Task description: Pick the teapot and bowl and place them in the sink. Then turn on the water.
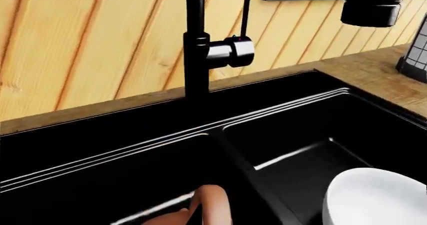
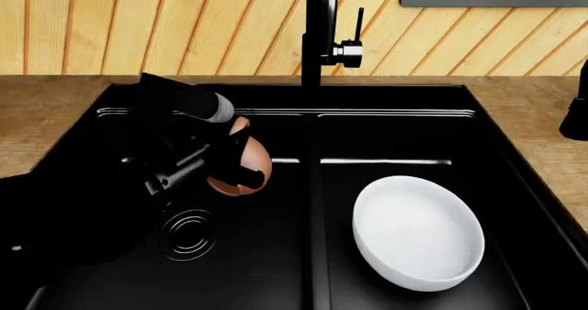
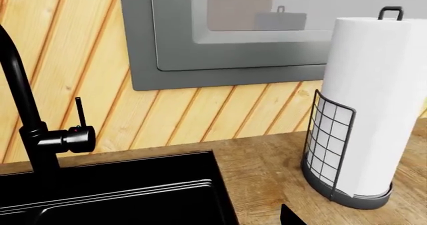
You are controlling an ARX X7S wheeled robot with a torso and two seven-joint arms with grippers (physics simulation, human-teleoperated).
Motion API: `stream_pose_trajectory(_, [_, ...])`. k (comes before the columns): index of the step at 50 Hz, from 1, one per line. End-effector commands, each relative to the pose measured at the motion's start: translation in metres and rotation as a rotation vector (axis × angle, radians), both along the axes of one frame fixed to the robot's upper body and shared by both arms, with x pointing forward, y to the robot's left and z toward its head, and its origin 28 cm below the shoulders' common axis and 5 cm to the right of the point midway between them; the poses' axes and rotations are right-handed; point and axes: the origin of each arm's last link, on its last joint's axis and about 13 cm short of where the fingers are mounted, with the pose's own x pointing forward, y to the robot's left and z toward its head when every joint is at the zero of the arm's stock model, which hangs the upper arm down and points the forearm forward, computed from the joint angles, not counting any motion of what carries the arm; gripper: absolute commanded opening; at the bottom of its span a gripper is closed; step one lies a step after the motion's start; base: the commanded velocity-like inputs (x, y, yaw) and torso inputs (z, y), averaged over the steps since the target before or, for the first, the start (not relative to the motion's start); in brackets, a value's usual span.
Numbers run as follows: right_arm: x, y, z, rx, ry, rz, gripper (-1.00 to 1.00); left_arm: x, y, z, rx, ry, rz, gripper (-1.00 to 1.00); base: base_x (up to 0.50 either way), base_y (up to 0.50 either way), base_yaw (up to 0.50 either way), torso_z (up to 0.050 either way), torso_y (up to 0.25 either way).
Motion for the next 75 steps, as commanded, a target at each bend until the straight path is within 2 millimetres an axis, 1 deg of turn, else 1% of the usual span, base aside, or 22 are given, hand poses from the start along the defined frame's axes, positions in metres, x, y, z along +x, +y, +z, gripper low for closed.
stream_pose_trajectory(1, [-0.004, -0.001, -0.002, 0.005, -0.002, 0.005, 1.0, 0.001, -0.006, -0.016, 0.087, 0.043, -0.01, -1.0, 0.0, 0.0, 0.0, 0.0, 0.0])
stream_pose_trajectory(12, [0.001, 0.002, -0.01, 0.007, 0.02, 0.018, 1.0, 0.001, -0.005, -0.029, 0.137, 0.094, 0.0, -1.0, 0.0, 0.0, 0.0, 0.0, 0.0])
stream_pose_trajectory(24, [0.002, 0.004, -0.012, 0.008, 0.026, 0.026, 1.0, -0.003, -0.005, -0.048, 0.163, 0.134, -0.009, -1.0, 0.0, 0.0, 0.0, 0.0, 0.001])
stream_pose_trajectory(32, [0.002, 0.003, -0.014, 0.009, 0.032, 0.028, 1.0, -0.005, -0.005, -0.055, 0.174, 0.153, -0.014, -1.0, 0.0, 0.0, 0.0, 0.0, 0.001])
stream_pose_trajectory(42, [0.002, 0.004, -0.016, 0.008, 0.035, 0.03, 1.0, -0.007, -0.005, -0.059, 0.185, 0.171, -0.02, -1.0, 0.0, 0.0, 0.0, 0.0, 0.0])
stream_pose_trajectory(43, [0.002, 0.004, -0.016, 0.008, 0.036, 0.031, 1.0, -0.007, -0.005, -0.06, 0.186, 0.173, -0.02, 1.0, 0.0, 0.0, 0.0, 0.0, 0.0])
stream_pose_trajectory(55, [0.0, 0.002, -0.015, 0.007, 0.039, 0.033, 1.0, -0.008, -0.005, -0.063, 0.188, 0.183, -0.02, 1.0, 0.0, 0.0, 0.0, 0.0, 0.0])
stream_pose_trajectory(65, [0.001, 0.003, -0.015, 0.004, 0.042, 0.04, 1.0, -0.009, -0.003, -0.061, 0.18, 0.18, -0.015, 1.0, 0.0, 0.0, 0.0, 0.0, 0.0])
stream_pose_trajectory(73, [0.007, 0.007, -0.018, 0.0, 0.052, 0.054, 1.0, -0.011, 0.0, -0.052, 0.145, 0.178, -0.008, 1.0, 0.0, 0.0, 0.0, 0.0, 0.0])
stream_pose_trajectory(75, [0.01, 0.009, -0.018, -0.003, 0.056, 0.06, 1.0, -0.012, 0.001, -0.046, 0.121, 0.174, -0.002, 1.0, 0.0, 0.0, 0.0, 0.0, 0.0])
